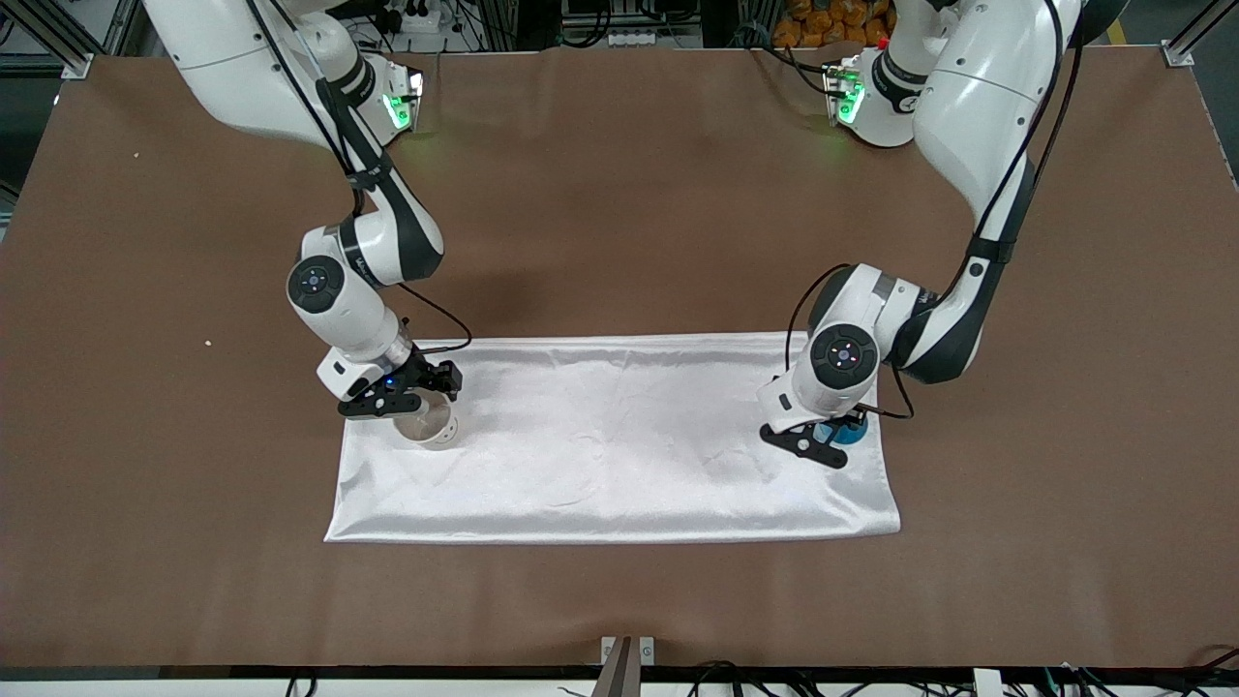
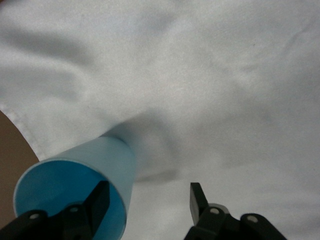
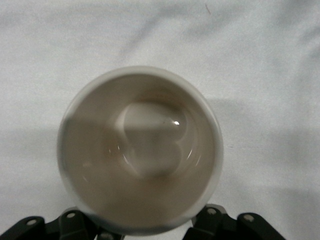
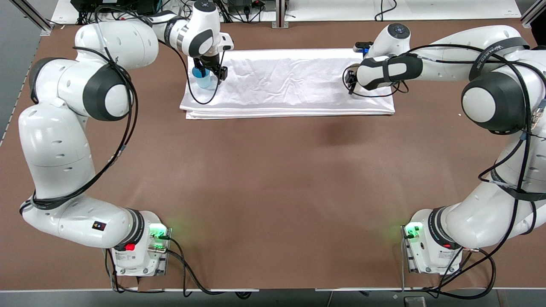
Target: Place blue cup into white mug on table
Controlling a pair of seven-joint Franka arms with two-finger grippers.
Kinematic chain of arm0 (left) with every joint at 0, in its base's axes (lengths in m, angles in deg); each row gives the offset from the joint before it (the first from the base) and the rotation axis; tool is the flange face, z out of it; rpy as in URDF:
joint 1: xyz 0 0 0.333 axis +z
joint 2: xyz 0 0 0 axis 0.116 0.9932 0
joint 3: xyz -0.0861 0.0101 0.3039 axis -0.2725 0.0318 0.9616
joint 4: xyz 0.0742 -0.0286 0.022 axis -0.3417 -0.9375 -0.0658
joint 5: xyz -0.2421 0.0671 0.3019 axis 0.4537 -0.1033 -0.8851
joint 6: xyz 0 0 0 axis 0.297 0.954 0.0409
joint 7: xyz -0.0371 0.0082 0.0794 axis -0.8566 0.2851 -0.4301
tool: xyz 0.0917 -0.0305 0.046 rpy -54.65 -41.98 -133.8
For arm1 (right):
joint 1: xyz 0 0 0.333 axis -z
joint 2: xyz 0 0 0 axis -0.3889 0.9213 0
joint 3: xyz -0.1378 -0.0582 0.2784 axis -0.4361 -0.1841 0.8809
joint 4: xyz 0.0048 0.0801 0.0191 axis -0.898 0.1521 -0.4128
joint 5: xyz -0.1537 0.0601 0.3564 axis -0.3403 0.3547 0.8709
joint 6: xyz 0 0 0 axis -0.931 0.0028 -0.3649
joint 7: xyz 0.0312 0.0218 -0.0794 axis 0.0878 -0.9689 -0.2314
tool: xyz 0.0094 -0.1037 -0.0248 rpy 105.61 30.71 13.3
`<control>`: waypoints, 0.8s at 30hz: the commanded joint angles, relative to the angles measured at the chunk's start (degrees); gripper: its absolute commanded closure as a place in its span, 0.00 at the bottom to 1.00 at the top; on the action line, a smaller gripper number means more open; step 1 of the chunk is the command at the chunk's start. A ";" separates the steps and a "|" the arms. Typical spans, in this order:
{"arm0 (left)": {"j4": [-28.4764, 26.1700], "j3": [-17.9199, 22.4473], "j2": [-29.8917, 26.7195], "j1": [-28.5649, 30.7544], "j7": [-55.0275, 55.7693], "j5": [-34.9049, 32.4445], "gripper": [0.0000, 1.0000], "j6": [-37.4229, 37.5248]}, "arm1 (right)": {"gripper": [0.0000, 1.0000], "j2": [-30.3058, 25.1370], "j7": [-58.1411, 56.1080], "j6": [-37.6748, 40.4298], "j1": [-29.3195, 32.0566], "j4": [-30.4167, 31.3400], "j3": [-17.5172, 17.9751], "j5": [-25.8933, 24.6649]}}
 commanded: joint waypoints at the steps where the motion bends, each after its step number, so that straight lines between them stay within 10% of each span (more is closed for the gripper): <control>1: -0.15 -0.16 -0.16 0.18 -0.68 -1.33 1.00 -0.50 | 0.66 1.51 0.53 -0.99 -0.35 -1.25 -0.17 0.43; 9: -0.68 -0.16 -0.25 0.79 -0.86 -1.33 1.00 -0.50 | 0.97 1.51 0.44 -1.52 -0.53 -1.16 -0.17 0.34; 24: -0.77 0.19 -2.36 1.14 -0.77 -1.33 1.00 1.61 | 0.99 -1.74 1.93 -0.55 -2.46 1.12 -0.17 0.43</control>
